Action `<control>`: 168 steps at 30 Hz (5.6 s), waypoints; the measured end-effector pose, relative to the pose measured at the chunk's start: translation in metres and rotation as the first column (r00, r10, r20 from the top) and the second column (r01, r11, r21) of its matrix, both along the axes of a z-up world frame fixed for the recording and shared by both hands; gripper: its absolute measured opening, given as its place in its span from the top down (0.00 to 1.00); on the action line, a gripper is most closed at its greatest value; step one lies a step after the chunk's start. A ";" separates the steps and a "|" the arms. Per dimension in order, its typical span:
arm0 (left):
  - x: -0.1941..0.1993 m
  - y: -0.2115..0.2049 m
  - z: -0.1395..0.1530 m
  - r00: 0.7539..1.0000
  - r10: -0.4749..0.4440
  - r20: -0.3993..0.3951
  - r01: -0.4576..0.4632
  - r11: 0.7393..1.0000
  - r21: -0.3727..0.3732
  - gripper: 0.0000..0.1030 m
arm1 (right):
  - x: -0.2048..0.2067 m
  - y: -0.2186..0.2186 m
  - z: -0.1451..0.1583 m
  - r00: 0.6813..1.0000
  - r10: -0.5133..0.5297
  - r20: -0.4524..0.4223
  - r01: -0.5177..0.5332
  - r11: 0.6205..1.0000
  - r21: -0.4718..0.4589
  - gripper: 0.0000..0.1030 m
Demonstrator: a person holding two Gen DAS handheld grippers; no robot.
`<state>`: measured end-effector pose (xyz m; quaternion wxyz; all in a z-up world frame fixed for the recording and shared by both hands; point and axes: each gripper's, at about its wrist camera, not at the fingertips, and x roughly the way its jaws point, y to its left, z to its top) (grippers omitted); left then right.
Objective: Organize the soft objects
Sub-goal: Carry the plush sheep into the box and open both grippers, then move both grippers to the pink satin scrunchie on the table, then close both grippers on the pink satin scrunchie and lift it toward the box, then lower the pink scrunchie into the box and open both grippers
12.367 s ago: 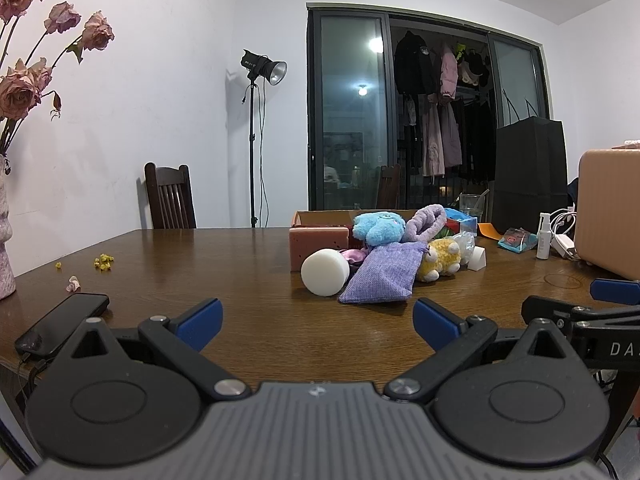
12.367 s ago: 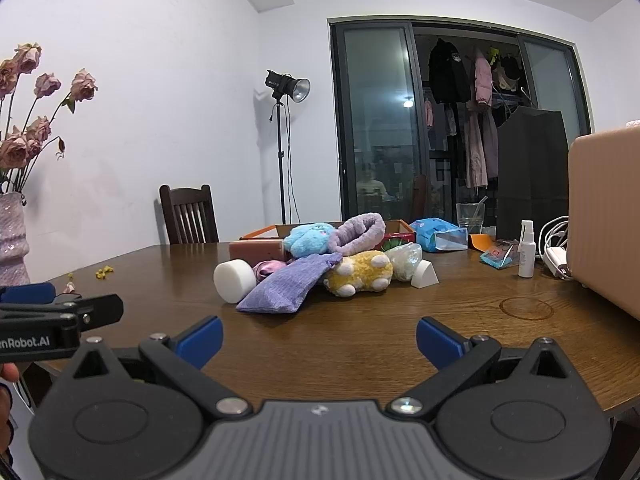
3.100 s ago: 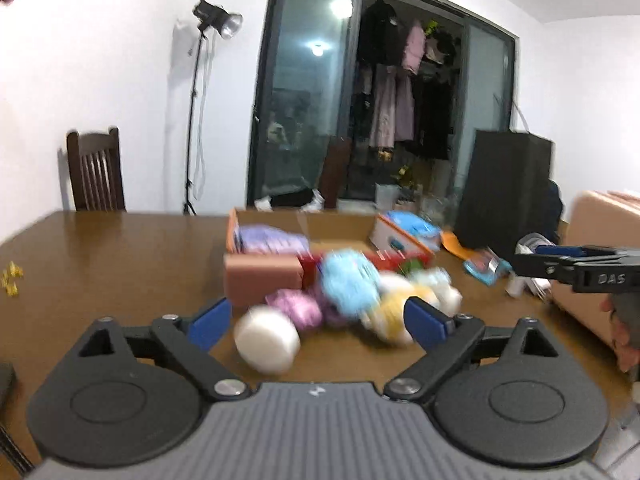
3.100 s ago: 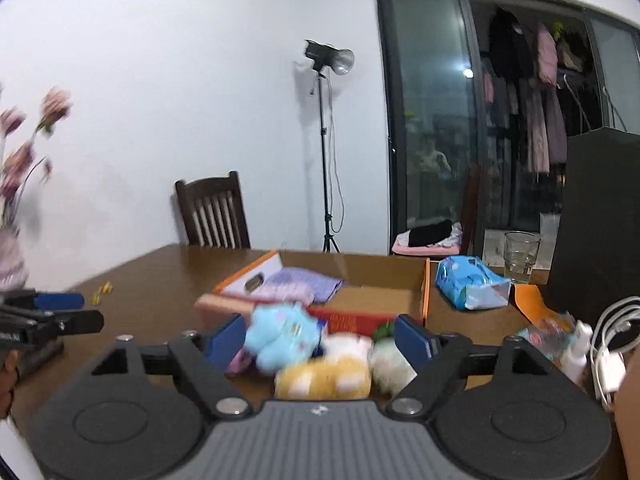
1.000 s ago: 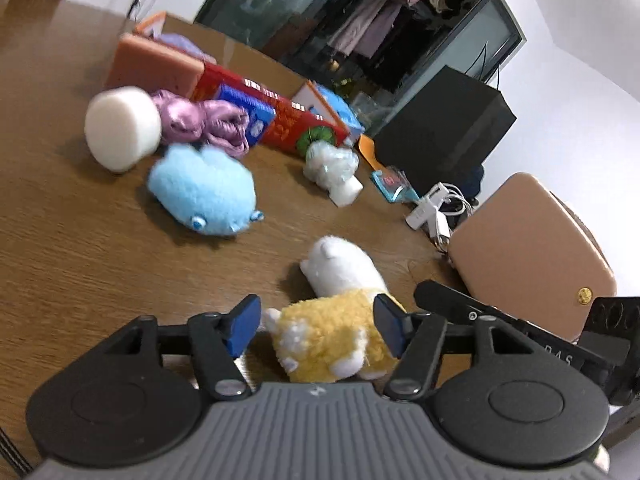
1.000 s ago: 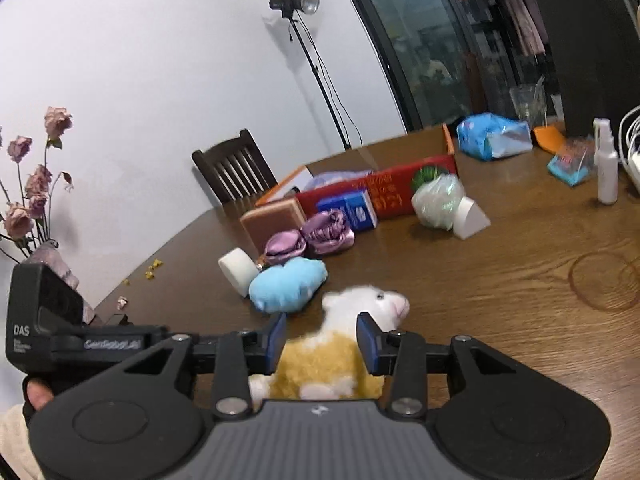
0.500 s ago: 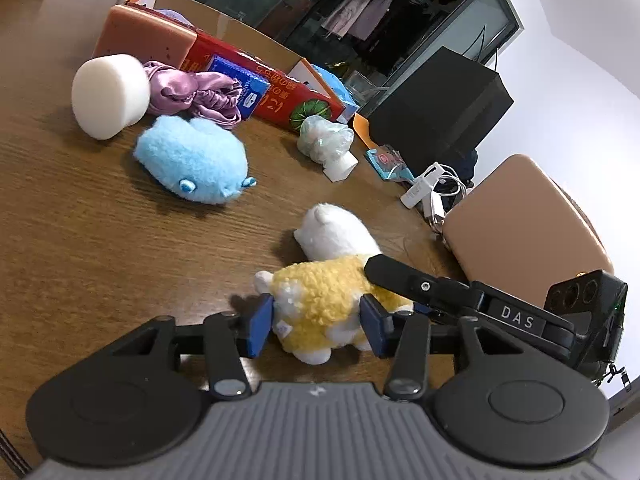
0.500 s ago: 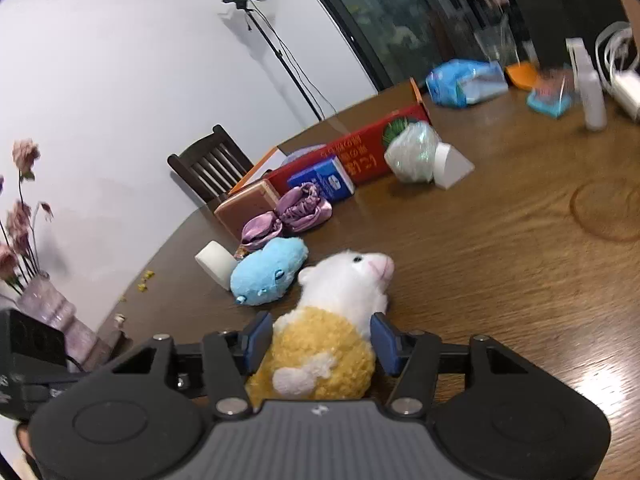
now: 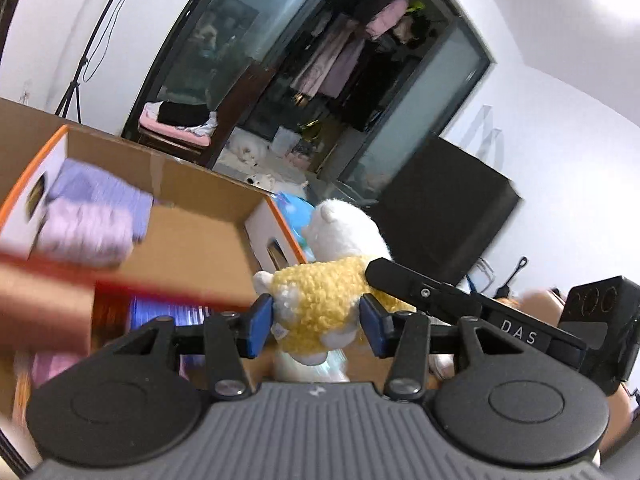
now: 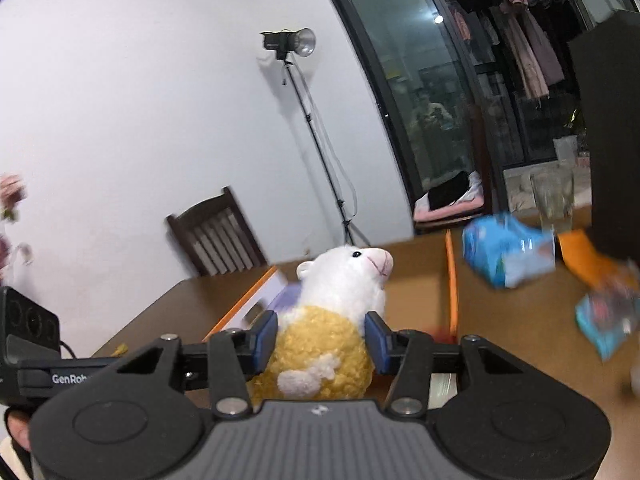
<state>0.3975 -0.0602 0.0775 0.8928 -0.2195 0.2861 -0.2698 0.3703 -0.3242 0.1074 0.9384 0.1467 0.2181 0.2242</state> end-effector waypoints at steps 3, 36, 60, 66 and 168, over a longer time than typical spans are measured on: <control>0.055 -0.007 -0.014 0.998 0.004 -0.069 -0.003 1.000 0.018 0.53 | 0.056 -0.002 -0.011 0.998 -0.018 -0.067 0.018 1.000 0.000 0.55; -0.117 0.055 0.055 0.951 0.110 0.289 -0.236 0.862 0.448 0.24 | -0.074 0.015 0.040 0.982 -0.030 0.186 0.092 0.938 -0.335 0.30; -0.240 0.097 -0.031 0.912 0.324 0.252 -0.397 0.851 0.343 0.18 | -0.208 0.063 -0.054 0.997 -0.020 0.075 0.037 0.970 -0.240 0.23; -0.184 0.064 -0.026 0.923 0.204 0.327 -0.333 0.850 0.407 0.34 | -0.154 0.073 -0.059 0.999 -0.024 0.032 0.031 0.974 -0.225 0.25; 0.038 0.103 0.013 0.984 0.148 0.095 -0.175 0.873 0.456 0.36 | 0.095 0.146 -0.035 0.971 0.145 -0.191 -0.178 0.969 -0.171 0.50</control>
